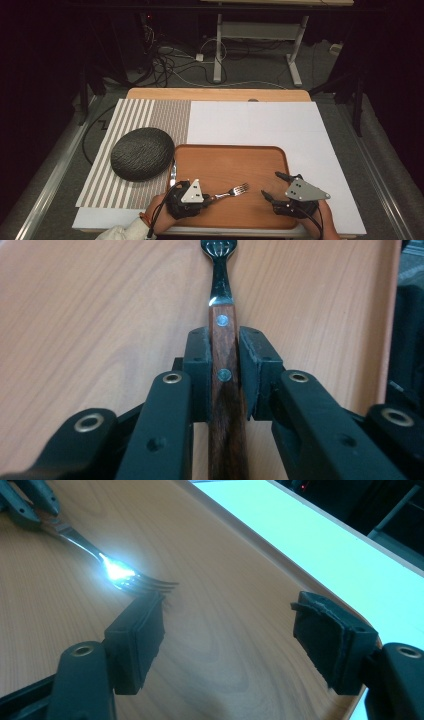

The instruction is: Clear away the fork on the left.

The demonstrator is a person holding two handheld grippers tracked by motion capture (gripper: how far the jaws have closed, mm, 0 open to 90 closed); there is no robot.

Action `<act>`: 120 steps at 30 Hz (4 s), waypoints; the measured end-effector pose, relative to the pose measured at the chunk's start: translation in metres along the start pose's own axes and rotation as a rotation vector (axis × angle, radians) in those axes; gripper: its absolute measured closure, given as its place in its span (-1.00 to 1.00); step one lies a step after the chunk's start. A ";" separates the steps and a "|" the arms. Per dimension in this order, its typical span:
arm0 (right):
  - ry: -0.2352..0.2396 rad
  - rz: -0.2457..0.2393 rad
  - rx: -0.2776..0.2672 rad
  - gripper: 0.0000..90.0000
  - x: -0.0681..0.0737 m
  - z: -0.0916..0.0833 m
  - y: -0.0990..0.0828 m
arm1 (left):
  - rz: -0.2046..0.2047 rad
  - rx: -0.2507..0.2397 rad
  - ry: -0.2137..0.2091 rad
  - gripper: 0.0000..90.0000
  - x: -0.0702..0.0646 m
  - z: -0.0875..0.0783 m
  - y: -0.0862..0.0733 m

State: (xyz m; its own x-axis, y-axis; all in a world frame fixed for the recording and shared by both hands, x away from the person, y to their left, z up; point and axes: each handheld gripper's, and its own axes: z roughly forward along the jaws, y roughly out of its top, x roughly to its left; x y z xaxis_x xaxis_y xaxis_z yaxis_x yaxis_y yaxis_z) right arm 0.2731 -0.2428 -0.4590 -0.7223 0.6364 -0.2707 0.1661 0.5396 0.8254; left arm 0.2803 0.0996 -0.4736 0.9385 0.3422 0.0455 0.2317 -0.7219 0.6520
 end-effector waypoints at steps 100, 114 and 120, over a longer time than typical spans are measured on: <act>0.004 -0.013 0.013 -0.36 0.008 0.003 0.001 | 0.102 0.072 0.119 0.93 0.044 -0.026 -0.035; 0.004 -0.020 0.010 -0.36 0.008 0.003 0.001 | 0.114 0.006 0.146 0.92 0.047 -0.027 -0.028; 0.005 -0.023 0.009 -0.36 0.009 0.003 0.002 | 0.128 -0.034 0.166 0.87 0.046 -0.030 -0.021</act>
State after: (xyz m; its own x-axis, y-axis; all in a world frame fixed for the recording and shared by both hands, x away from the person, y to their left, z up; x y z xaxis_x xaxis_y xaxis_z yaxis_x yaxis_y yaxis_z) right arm 0.2690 -0.2340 -0.4616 -0.7295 0.6211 -0.2865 0.1558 0.5588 0.8145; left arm 0.3110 0.1484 -0.4628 0.9041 0.3451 0.2519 0.1014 -0.7460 0.6582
